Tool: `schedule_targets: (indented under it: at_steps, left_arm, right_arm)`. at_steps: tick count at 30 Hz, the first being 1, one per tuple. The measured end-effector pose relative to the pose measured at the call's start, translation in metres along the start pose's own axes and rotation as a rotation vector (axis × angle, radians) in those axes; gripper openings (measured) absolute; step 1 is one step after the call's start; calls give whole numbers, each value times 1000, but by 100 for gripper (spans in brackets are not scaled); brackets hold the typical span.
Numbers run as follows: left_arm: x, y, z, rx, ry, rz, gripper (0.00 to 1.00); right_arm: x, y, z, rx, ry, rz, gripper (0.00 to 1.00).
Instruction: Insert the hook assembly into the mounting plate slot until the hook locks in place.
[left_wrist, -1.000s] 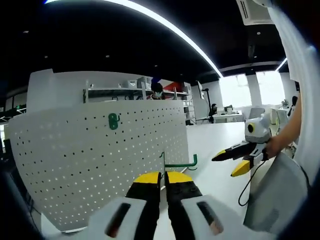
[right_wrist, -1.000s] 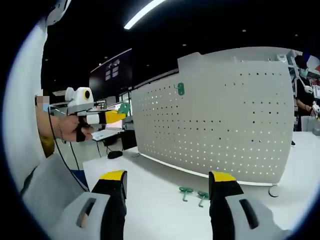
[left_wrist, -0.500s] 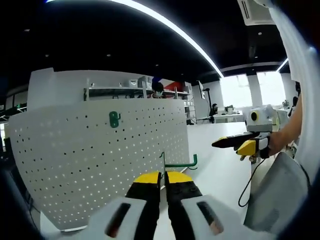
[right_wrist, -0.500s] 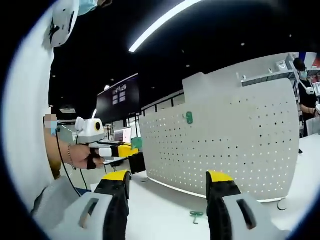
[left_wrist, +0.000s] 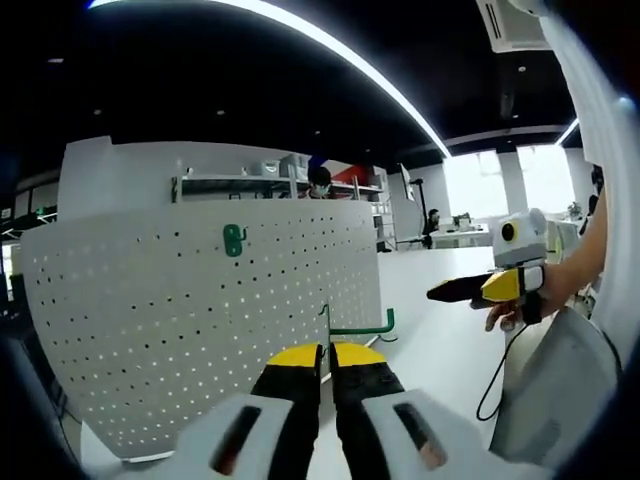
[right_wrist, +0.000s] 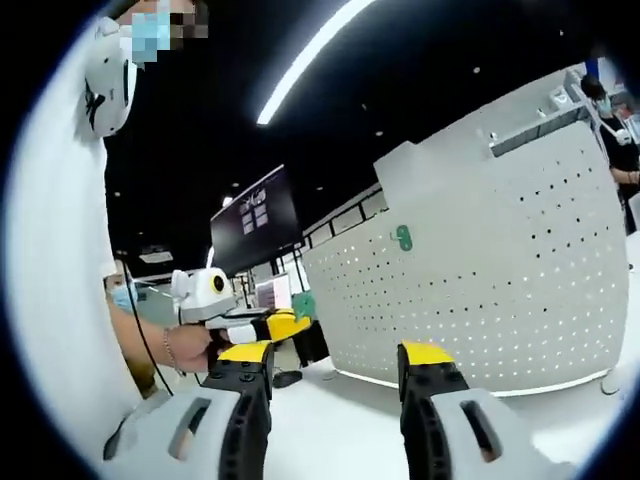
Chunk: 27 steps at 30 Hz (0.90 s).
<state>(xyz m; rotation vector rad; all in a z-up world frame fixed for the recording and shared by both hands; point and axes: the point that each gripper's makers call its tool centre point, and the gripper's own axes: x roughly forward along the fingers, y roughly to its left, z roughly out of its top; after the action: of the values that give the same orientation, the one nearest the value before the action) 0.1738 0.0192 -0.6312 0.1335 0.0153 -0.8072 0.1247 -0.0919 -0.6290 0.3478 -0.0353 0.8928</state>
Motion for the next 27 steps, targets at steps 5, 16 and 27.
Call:
schedule_targets:
  at_steps: [5, 16, 27]
  left_arm:
    - [1, -2, 1, 0, -3, 1, 3]
    - [1, -1, 5, 6, -9, 1, 3]
    - [-2, 2, 6, 7, -10, 10, 3]
  right_arm:
    - [9, 2, 1, 71, -12, 23, 45]
    - [30, 11, -4, 78, -2, 56, 41]
    - [63, 21, -4, 74, -19, 94, 40]
